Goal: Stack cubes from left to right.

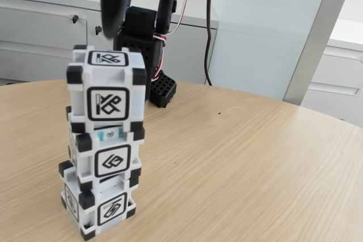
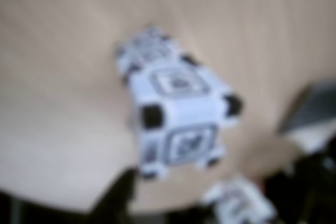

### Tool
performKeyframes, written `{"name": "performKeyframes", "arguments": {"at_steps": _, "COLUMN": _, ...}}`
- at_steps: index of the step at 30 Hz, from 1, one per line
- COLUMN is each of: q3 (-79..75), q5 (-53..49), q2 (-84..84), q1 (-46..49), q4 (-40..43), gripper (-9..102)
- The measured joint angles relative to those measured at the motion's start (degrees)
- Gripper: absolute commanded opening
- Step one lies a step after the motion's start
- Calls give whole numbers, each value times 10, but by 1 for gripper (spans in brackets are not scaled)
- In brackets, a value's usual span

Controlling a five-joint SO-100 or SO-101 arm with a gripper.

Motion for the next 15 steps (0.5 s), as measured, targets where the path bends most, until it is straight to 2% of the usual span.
{"name": "performKeyframes", "arguments": {"at_steps": 3, "q3": 0, "q5": -9, "q2": 37, "q1": 0, "q4": 0, "gripper": 23}}
{"name": "performKeyframes", "arguments": {"at_steps": 8, "q3": 0, "q5": -5, "q2": 83, "q1": -40, "q4": 0, "gripper": 0}}
{"name": "performKeyframes", "arguments": {"at_steps": 15, "q3": 0, "q5": 67, "q2": 88, "q1": -160, "q4": 0, "gripper": 0}}
